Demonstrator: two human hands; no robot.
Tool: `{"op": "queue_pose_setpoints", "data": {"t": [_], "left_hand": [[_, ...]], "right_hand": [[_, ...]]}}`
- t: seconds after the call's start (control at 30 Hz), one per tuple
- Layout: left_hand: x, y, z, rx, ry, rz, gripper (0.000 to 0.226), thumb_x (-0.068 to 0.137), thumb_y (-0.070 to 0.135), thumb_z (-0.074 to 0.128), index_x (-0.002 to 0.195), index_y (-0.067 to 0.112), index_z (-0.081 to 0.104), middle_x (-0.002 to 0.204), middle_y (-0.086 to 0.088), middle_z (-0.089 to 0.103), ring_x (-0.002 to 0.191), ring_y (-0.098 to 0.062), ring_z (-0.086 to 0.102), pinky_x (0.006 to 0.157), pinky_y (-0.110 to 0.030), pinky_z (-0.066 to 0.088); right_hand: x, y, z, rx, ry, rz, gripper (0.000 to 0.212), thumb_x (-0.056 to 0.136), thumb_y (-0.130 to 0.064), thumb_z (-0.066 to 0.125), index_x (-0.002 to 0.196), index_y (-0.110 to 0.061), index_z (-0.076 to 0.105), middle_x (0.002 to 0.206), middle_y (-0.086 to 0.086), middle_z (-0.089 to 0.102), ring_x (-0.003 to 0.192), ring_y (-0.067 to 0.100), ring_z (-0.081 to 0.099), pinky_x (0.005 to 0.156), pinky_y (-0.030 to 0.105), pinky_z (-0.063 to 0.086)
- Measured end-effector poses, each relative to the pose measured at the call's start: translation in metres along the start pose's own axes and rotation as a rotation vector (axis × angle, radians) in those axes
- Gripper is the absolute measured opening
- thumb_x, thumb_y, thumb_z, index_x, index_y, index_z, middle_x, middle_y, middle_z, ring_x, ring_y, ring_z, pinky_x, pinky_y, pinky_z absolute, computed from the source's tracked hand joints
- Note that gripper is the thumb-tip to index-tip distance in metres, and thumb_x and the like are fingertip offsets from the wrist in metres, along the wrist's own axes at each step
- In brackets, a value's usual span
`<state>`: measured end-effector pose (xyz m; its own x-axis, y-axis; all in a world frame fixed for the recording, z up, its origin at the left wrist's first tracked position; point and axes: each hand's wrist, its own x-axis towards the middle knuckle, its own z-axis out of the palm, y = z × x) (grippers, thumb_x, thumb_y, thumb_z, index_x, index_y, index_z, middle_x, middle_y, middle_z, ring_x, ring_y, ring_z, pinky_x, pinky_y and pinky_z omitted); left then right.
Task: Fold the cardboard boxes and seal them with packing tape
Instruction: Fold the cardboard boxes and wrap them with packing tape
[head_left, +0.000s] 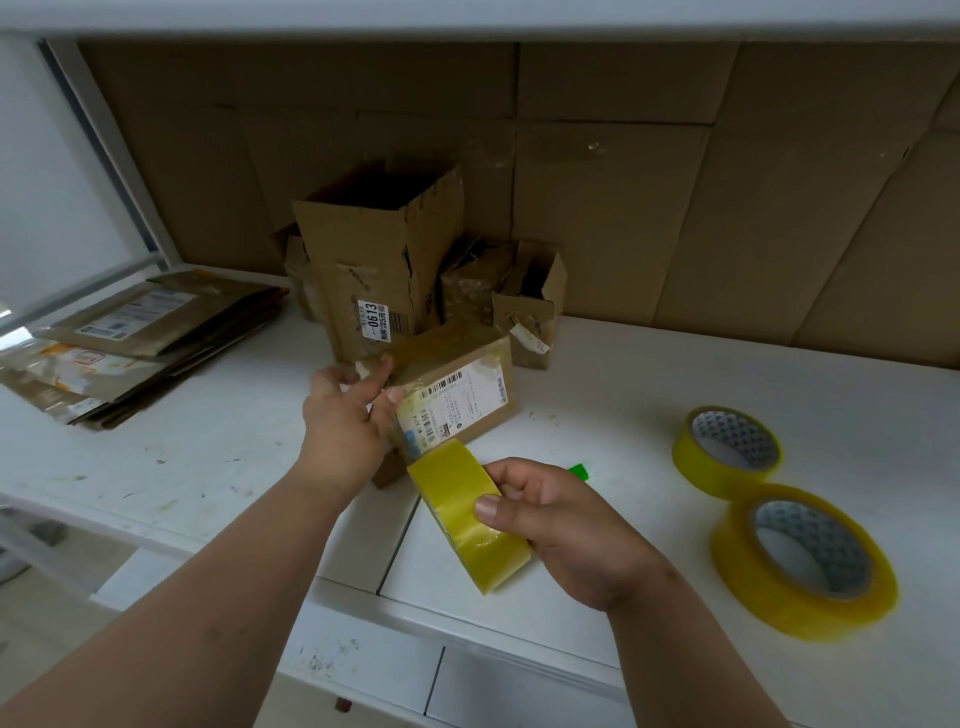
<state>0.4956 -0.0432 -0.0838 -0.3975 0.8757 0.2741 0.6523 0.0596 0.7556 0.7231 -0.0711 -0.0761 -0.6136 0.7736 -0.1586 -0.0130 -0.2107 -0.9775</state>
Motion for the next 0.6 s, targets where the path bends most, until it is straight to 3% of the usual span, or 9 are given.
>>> {"op": "queue_pose_setpoints", "data": {"t": [0.1, 0.23, 0.4, 0.5, 0.6], "left_hand": [[-0.003, -0.002, 0.002, -0.075, -0.101, -0.058, 0.046, 0.101, 0.035, 0.052, 0.146, 0.029, 0.047, 0.11, 0.002, 0.047, 0.101, -0.012, 0.048, 0.076, -0.011, 0.033], [-0.004, -0.004, -0.004, -0.234, -0.248, -0.114, 0.048, 0.1, 0.035, 0.054, 0.147, 0.037, 0.043, 0.114, 0.009, 0.052, 0.103, -0.003, 0.051, 0.076, -0.009, 0.035], [-0.006, -0.003, -0.001, -0.205, -0.219, -0.097, 0.046, 0.101, 0.025, 0.054, 0.144, 0.04, 0.044, 0.106, 0.022, 0.057, 0.097, 0.004, 0.054, 0.069, -0.002, 0.036], [-0.011, -0.003, 0.002, -0.374, -0.194, -0.158, 0.042, 0.101, 0.019, 0.054, 0.14, 0.037, 0.052, 0.11, 0.019, 0.063, 0.105, -0.007, 0.059, 0.077, -0.005, 0.041], [-0.015, 0.001, 0.004, -0.492, -0.154, -0.219, 0.042, 0.103, 0.015, 0.049, 0.133, 0.043, 0.054, 0.101, 0.01, 0.066, 0.097, -0.012, 0.06, 0.088, -0.018, 0.045]], "right_hand": [[-0.003, -0.001, -0.002, 0.042, 0.021, 0.009, 0.025, 0.094, -0.004, 0.056, 0.118, 0.002, 0.063, 0.105, 0.016, 0.07, 0.094, 0.026, 0.064, 0.086, 0.036, 0.051], [-0.004, -0.003, -0.007, 0.106, 0.072, 0.026, 0.035, 0.087, -0.012, 0.06, 0.12, 0.001, 0.063, 0.119, 0.026, 0.066, 0.1, 0.03, 0.064, 0.099, 0.049, 0.047], [-0.003, -0.002, -0.005, 0.111, 0.064, 0.046, 0.033, 0.09, -0.013, 0.06, 0.121, -0.002, 0.064, 0.121, 0.024, 0.066, 0.104, 0.03, 0.064, 0.102, 0.049, 0.047], [-0.001, -0.004, -0.006, 0.106, 0.046, 0.05, 0.041, 0.083, -0.02, 0.062, 0.121, -0.003, 0.064, 0.121, 0.023, 0.066, 0.105, 0.031, 0.064, 0.103, 0.049, 0.047], [-0.001, -0.003, -0.008, 0.102, 0.034, 0.051, 0.043, 0.081, -0.023, 0.063, 0.12, -0.005, 0.065, 0.121, 0.021, 0.067, 0.106, 0.031, 0.064, 0.103, 0.048, 0.047]]}}
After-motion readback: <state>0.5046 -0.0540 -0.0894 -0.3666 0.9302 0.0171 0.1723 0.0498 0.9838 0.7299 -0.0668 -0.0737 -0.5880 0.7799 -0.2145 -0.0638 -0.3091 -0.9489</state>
